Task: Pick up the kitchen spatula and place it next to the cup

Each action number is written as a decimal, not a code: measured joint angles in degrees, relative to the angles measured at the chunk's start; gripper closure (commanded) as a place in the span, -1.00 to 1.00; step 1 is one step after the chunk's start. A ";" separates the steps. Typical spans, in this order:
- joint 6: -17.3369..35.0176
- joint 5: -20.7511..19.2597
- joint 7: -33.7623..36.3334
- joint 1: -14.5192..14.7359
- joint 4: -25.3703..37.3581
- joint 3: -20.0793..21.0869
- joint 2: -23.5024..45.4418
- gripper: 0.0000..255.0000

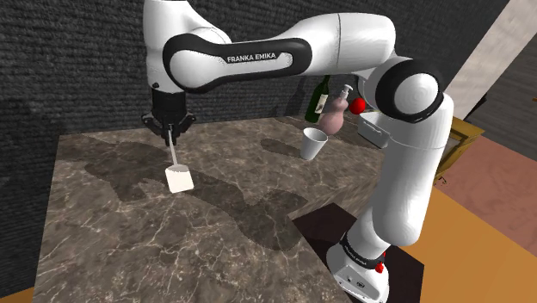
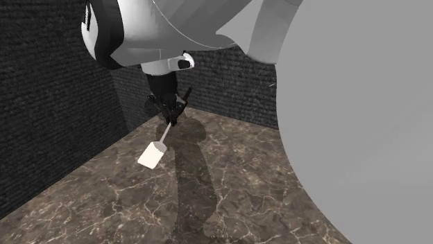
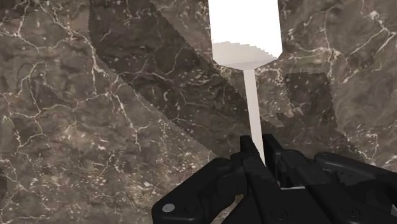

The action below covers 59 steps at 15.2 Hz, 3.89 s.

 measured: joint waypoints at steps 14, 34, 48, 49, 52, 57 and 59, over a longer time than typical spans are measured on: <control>0.70 5.56 -11.64 -8.03 -9.93 -2.98 -10.95 1.00; 3.40 10.60 -40.67 -21.74 -22.51 -16.93 -22.24 1.00; 7.33 10.76 -52.07 -26.92 -23.71 -23.00 -19.53 1.00; 7.97 10.76 -52.18 -26.97 -24.23 -23.05 -19.42 1.00; 10.20 10.74 -52.29 -27.03 -25.92 -23.12 -18.88 1.00; 13.90 10.70 -52.30 -27.05 -28.53 -23.14 -17.80 1.00; 15.44 10.66 -52.16 -26.99 -29.38 -23.08 -17.10 1.00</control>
